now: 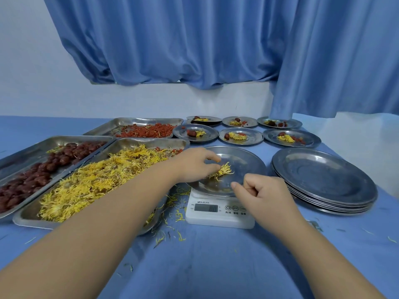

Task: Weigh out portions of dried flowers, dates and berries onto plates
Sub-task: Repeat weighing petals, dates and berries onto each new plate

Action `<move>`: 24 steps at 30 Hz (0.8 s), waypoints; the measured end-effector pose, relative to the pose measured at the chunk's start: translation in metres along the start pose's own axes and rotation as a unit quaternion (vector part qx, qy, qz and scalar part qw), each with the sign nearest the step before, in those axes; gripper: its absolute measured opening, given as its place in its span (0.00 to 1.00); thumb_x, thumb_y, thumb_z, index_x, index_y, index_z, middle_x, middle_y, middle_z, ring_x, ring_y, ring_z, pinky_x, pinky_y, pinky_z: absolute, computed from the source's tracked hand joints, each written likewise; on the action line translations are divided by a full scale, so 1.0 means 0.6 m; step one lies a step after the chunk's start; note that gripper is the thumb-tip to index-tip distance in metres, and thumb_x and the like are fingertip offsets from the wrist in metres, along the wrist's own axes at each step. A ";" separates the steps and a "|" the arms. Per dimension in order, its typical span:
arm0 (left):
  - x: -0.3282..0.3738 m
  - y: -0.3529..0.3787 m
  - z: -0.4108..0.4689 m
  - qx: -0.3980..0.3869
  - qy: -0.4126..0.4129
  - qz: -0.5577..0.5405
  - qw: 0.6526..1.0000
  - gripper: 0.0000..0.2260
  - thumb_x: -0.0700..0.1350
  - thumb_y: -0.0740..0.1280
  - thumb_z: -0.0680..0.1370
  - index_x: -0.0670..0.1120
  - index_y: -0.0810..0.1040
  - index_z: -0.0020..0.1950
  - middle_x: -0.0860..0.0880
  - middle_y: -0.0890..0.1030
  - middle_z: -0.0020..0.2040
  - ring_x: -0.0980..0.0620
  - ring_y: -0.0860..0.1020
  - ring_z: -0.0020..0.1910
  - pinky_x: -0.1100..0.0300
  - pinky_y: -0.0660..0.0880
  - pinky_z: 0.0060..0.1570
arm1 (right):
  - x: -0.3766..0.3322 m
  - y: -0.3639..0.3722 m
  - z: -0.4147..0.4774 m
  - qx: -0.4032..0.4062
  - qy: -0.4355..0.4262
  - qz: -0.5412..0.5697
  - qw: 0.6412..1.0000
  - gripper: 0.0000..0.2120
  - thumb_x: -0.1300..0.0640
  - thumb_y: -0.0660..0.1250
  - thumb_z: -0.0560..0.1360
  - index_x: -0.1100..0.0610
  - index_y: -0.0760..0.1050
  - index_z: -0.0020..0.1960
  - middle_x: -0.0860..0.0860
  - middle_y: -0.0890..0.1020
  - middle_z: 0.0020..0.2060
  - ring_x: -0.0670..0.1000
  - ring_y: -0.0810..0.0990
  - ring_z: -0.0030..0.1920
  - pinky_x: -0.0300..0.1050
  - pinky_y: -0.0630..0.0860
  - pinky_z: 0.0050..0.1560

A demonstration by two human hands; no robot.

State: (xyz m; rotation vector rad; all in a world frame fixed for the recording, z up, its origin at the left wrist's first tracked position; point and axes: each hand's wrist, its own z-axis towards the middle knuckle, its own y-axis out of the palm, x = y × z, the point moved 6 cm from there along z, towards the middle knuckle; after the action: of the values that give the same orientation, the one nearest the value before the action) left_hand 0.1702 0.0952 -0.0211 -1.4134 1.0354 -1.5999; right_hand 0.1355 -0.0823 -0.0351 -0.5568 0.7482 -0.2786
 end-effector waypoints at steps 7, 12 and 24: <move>-0.038 -0.041 -0.058 0.047 -0.006 -0.113 0.992 0.10 0.54 0.63 0.80 0.59 0.79 0.59 0.66 0.78 0.52 0.68 0.74 0.52 0.69 0.67 0.47 | -0.014 0.014 -0.008 -0.003 -0.014 -0.002 1.000 0.25 0.54 0.70 0.73 0.52 0.55 0.28 0.49 0.62 0.22 0.49 0.61 0.26 0.46 0.61 0.29; -0.093 -0.079 -0.103 0.070 -0.029 -0.153 0.985 0.08 0.52 0.63 0.81 0.59 0.80 0.56 0.61 0.81 0.53 0.65 0.81 0.46 0.61 0.73 0.49 | -0.085 0.062 0.012 0.019 -0.052 0.015 0.998 0.21 0.49 0.65 0.74 0.54 0.59 0.29 0.48 0.63 0.22 0.49 0.65 0.28 0.47 0.63 0.29; -0.367 -0.253 -0.239 0.196 -0.201 -0.058 0.958 0.13 0.58 0.60 0.81 0.54 0.81 0.51 0.50 0.82 0.46 0.49 0.78 0.45 0.55 0.73 0.46 | -0.167 0.190 0.015 -0.058 -0.130 -0.080 0.987 0.08 0.48 0.60 0.76 0.49 0.75 0.50 0.40 0.74 0.36 0.44 0.74 0.38 0.47 0.75 0.36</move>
State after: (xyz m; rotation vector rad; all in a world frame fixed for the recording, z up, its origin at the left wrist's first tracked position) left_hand 0.0484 0.3694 0.0246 -1.4547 0.3784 -1.4158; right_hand 0.0762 0.0575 -0.0379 -0.7491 0.4694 -0.3051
